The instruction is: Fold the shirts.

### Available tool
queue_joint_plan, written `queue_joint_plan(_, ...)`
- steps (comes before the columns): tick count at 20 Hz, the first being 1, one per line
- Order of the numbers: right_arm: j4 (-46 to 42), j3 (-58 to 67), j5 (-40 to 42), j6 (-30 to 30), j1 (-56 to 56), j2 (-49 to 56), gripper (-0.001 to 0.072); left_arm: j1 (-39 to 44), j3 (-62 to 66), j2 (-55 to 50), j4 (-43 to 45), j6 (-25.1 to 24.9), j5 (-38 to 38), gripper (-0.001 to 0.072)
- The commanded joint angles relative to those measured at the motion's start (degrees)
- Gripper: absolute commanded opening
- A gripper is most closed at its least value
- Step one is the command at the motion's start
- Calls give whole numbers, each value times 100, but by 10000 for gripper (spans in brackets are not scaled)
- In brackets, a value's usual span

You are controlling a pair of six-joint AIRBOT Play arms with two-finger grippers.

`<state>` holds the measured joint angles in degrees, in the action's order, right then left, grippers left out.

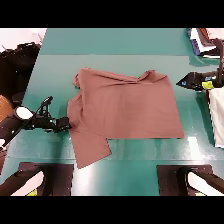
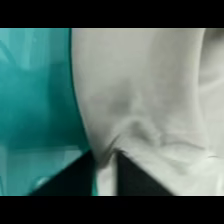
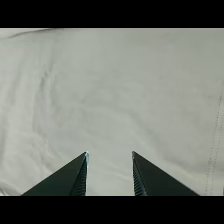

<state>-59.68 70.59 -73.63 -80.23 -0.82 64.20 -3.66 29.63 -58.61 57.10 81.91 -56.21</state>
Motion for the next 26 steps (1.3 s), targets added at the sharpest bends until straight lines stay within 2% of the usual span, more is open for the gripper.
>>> queue_joint_plan(1, -48, -13, -251, -9, 90, -11, 328, -2, 50, 11, -173, -232, 7, 30)
queue_joint_plan(4, -83, -575, -616, -11, 669, -232, 327, -2, 348, 144, -164, -247, -210, 29)
queue_joint_plan(7, -922, -1897, -745, -101, 1580, -765, 330, -2, 623, 352, -175, -249, -310, 29)
queue_joint_plan(8, -1058, -2350, -758, -98, 1904, -916, 435, 0, 688, 350, -186, -249, -345, 29)
queue_joint_plan(9, -1051, -2811, -758, -98, 2267, -1038, 574, -2, 695, 350, -210, -249, -330, 29)
queue_joint_plan(11, -1032, -3530, -737, -101, 2876, -1143, 568, -2, 691, 343, -210, -249, -317, 29)
queue_joint_plan(13, -1029, -3985, -695, -96, 3226, -1060, 441, -2, 691, 343, -212, -247, -321, 29)
queue_joint_plan(15, -879, -4242, -507, -66, 3287, -879, 436, 0, 691, 343, -214, -245, -319, 29)
queue_joint_plan(18, -142, -4315, -70, 55, 3241, -566, 431, -2, 691, 343, -227, -245, -323, 29)
queue_joint_plan(21, -26, -4107, 118, 63, 2870, -254, 425, -2, 691, 343, -227, -245, -317, 30)
queue_joint_plan(23, -33, -3945, 229, 63, 2459, -50, 245, 0, 691, 343, -227, -243, -315, 29)
queue_joint_plan(25, -33, -3783, 350, 70, 2057, 66, 128, -2, 693, 343, -225, -243, -358, 29)
queue_joint_plan(26, -33, -3687, 376, 83, 1858, 74, 16, -2, 693, 345, -223, -240, -385, 28)
